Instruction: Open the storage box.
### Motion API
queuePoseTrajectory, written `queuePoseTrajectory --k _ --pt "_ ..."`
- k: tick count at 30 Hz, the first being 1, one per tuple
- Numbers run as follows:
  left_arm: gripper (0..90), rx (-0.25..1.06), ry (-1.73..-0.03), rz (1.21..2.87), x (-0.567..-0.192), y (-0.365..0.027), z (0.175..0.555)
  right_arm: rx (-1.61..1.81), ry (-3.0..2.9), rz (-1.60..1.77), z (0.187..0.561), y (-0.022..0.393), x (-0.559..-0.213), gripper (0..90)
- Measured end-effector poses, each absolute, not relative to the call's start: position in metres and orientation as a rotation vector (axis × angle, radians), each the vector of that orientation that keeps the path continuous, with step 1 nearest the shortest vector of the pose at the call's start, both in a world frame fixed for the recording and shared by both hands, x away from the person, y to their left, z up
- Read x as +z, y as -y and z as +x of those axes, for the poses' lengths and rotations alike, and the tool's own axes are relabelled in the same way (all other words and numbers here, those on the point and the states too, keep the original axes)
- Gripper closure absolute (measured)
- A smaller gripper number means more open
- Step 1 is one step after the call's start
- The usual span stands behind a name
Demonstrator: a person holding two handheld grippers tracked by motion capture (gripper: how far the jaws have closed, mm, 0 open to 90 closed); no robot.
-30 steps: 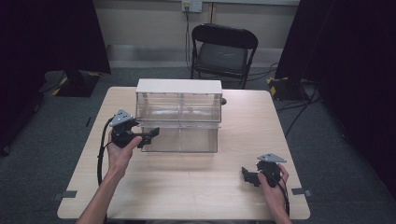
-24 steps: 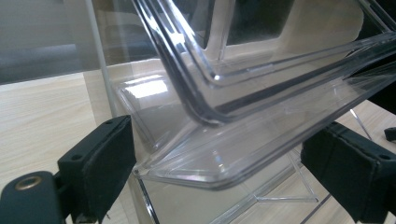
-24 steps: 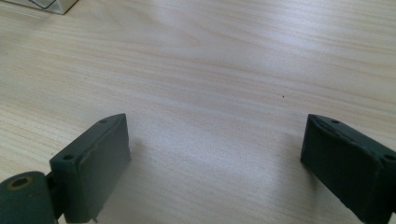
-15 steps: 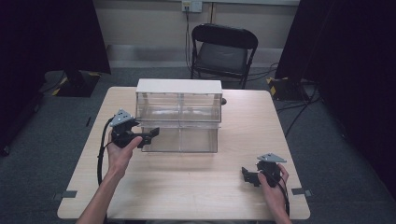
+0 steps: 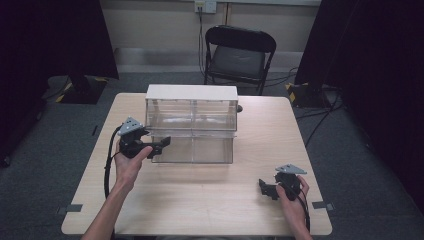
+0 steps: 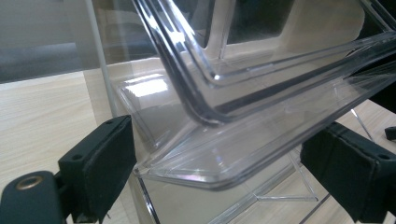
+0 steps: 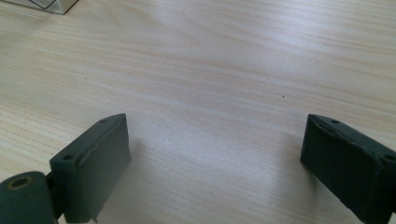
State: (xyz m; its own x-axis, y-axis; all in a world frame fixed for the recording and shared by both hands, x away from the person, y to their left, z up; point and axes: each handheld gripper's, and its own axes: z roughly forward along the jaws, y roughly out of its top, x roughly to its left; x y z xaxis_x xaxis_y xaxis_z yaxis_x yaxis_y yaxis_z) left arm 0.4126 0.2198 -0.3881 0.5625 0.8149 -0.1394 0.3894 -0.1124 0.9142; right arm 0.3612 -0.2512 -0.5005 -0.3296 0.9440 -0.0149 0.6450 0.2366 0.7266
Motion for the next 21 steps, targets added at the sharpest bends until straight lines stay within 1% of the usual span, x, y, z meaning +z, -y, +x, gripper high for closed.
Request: queuePoseTrajectory --k 21 --pt "10.3 0.490 -1.013 1.722 -0.3883 -0.2194 0.4130 0.875 -2.060 1.453 0.3612 0.2512 -0.5005 7.3"
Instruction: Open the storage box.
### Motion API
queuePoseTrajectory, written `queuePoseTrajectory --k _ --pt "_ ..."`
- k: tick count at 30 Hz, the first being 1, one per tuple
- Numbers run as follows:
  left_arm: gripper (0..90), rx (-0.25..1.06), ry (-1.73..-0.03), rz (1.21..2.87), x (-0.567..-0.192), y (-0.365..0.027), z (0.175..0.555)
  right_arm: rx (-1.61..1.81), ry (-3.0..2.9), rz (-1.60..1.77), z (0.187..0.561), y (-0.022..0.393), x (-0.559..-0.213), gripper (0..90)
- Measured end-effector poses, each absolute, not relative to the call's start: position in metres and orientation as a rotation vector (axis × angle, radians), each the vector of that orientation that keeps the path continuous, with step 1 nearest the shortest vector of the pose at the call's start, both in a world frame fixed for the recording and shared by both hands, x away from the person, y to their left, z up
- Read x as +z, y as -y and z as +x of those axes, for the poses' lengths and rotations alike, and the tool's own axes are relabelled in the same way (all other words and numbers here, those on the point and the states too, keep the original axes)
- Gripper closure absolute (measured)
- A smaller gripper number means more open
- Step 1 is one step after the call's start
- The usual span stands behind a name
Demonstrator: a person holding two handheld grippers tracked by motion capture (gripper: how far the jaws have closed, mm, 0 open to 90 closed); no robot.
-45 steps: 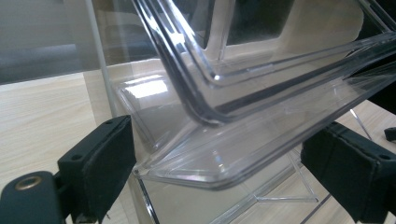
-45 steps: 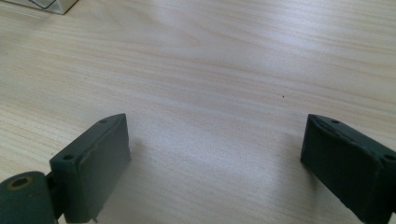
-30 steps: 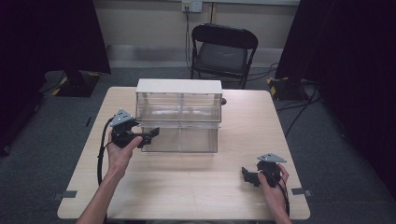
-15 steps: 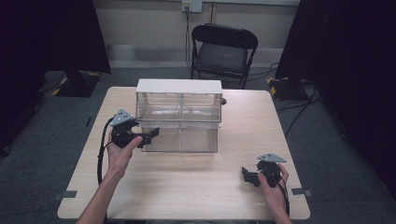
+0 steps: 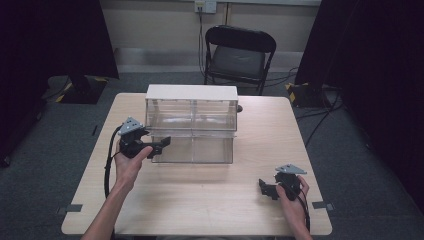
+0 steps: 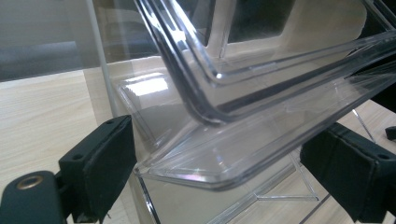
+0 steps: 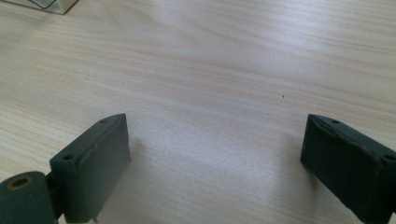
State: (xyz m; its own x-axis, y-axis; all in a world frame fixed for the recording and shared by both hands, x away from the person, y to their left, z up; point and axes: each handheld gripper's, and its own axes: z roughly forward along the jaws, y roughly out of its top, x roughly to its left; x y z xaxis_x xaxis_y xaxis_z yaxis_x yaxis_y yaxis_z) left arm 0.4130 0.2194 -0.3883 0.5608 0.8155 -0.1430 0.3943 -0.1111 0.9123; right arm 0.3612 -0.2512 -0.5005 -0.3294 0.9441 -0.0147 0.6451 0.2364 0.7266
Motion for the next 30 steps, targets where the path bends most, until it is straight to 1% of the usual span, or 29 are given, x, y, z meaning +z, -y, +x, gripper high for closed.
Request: queuePoseTrajectory --k 30 --pt "10.3 0.489 -1.020 1.726 -0.3882 -0.2192 0.4132 0.875 -2.060 1.453 0.3612 0.2512 -0.5005 7.3"
